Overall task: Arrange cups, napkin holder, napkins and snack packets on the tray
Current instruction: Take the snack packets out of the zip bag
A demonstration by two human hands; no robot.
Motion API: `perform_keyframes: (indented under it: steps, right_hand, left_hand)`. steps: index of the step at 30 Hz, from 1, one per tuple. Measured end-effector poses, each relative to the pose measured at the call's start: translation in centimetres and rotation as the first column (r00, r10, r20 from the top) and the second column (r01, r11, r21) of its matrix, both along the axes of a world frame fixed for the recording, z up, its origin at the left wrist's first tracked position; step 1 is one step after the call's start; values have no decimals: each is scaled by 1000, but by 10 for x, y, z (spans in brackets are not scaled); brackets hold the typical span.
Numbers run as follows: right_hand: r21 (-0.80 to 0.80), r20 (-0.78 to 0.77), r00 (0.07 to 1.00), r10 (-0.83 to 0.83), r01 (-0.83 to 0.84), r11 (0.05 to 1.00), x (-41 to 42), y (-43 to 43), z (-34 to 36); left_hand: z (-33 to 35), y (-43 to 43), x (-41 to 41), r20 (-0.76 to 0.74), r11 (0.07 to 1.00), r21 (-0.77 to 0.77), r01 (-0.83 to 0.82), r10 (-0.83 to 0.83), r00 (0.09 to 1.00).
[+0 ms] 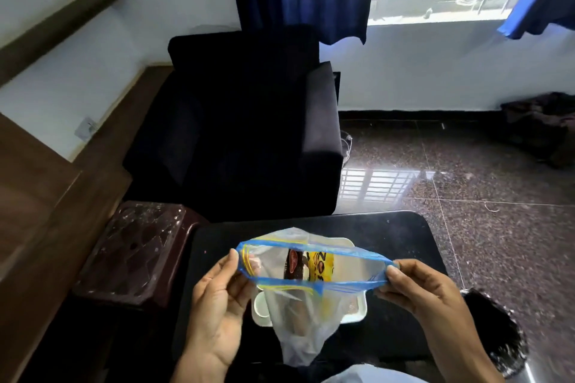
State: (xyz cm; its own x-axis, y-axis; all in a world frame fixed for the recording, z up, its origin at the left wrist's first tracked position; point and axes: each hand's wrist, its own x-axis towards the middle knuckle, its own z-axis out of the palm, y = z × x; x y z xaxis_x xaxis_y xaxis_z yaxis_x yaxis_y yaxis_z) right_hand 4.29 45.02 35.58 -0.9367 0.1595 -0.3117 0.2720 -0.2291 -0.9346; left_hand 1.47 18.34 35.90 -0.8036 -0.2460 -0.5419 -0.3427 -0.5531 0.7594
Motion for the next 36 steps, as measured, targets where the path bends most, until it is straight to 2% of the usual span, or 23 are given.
perform_keyframes:
  steps: [4,8,11,13,15,17,20,21,22,24,25,26,27,28,30,32,33,34,36]
  right_hand:
    - [36,-53,971,233,-232,972,-15,15,5]
    - [170,-87,929,359,-342,924,-27,7,7]
    - [248,-66,906,418,-391,886,-28,8,5]
    - [280,-24,915,402,-380,882,-24,18,1]
    - [376,25,929,369,-350,858,-17,33,-4]
    - [598,56,928,370,-327,732,-9,49,-7]
    - [873,4,930,368,-183,452,-3,59,2]
    - [899,-41,924,380,-132,418,-3,57,6]
    - [901,-115,902,415,-81,425,-4,53,10]
    - [900,-215,794,568,-65,432,-10,35,16]
    - [912,-189,723,664,-121,392,-15,22,17]
    - [928,-95,646,757,-217,302,-23,8,16]
    - [935,38,566,823,-312,171,-30,-8,12]
    - [926,152,494,856,-373,50,-38,-24,4]
    - [909,299,401,866,-395,-131,-52,-55,-19]
    - [890,446,360,819,-274,-365,-62,-83,-37]
    - [870,492,360,792,-214,-444,-65,-93,-43]
    - [849,525,378,762,-170,-501,-67,-102,-47]
    - [851,506,412,758,-94,-517,-70,-115,-49]
  left_hand:
    - [-3,40,9,32,998,-53,23,-22,999]
    - [-16,95,23,206,954,-249,165,-114,972]
    - [-23,121,25,289,935,-226,273,-204,936]
    - [-24,128,22,254,948,-195,251,-198,947]
    - [-22,131,20,197,966,-129,223,-195,961]
    - [-20,131,20,147,961,-103,256,-240,959]
    - [-17,130,24,105,942,-153,299,-285,953]
    - [-16,128,26,101,938,-180,296,-282,954]
    - [-15,125,29,98,934,-206,292,-277,956]
    - [-12,116,32,92,930,-230,287,-273,958]
    - [-11,110,33,87,927,-237,291,-278,957]
    - [-9,103,34,78,919,-258,299,-289,954]
    - [-6,95,35,65,904,-293,310,-304,950]
    - [-4,87,35,50,889,-332,316,-318,947]
    - [-1,70,35,25,867,-385,316,-333,943]
    - [1,54,35,8,850,-410,331,-359,933]
    - [2,47,36,-3,845,-413,339,-374,928]
    - [3,40,36,-15,844,-411,346,-385,923]
    - [4,29,37,-33,850,-391,355,-398,917]
